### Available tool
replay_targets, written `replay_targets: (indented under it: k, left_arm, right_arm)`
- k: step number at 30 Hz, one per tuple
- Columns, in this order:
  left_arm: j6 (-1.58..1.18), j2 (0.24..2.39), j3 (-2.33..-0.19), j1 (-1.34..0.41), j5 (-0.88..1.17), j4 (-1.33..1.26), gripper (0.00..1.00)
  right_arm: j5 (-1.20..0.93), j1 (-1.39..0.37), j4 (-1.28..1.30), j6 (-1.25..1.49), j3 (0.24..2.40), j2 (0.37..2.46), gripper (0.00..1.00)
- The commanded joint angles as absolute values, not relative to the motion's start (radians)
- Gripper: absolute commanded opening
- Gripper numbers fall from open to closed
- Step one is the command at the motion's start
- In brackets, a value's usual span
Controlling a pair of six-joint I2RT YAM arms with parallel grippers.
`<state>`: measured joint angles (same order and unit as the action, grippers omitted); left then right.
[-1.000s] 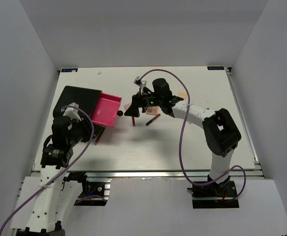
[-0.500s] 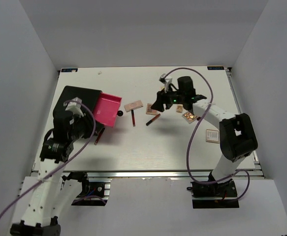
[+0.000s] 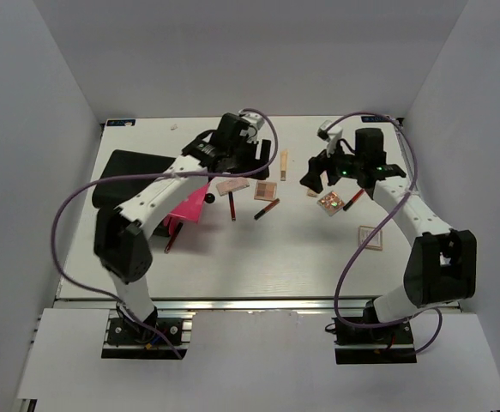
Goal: Organize the makeup
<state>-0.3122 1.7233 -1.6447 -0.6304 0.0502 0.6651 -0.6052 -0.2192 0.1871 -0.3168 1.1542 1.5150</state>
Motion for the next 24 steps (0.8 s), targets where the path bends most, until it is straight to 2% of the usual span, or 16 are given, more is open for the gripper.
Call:
replay_targets:
  k: [1,4,7,12,15,18,24]
  left_arm:
    - [-0.169,1.811,-1.788,-0.626,0.018,0.703,0.86]
    - [-0.146,1.936,-1.905,-0.626,0.015,0.724,0.86]
    - [-0.118,2.015,-1.951,-0.624,-0.046,0.721,0.86]
    - [-0.139,2.072,-1.941,-0.595,-0.02,0.641,0.83]
    - [-0.198,2.045,-1.895,-0.591,0.04,0.575,0.82]
    - [-0.264,1.978,-1.818,-0.591,0.077,0.516,0.83]
    - [-0.334,1.777,-1.698,-0.591,0.06,0.426,0.85]
  right_arm:
    - [-0.554,-0.161,0.232,-0.39,1.128,1.459,0.89]
    - [-0.364,-0.149,0.213,-0.302,1.126,1.476,0.89]
    - [-0.269,-0.144,0.227,-0.188,1.166,1.522,0.89]
    - [-0.053,-0.147,0.201,0.105,1.234,1.65,0.87]
    - [0.088,-0.17,0.311,0.219,1.415,1.819,0.88]
    - [0.077,-0.173,0.403,0.267,1.57,1.975,0.88]
    - [0.097,-0.229,0.383,0.255,1.654,2.098,0.85]
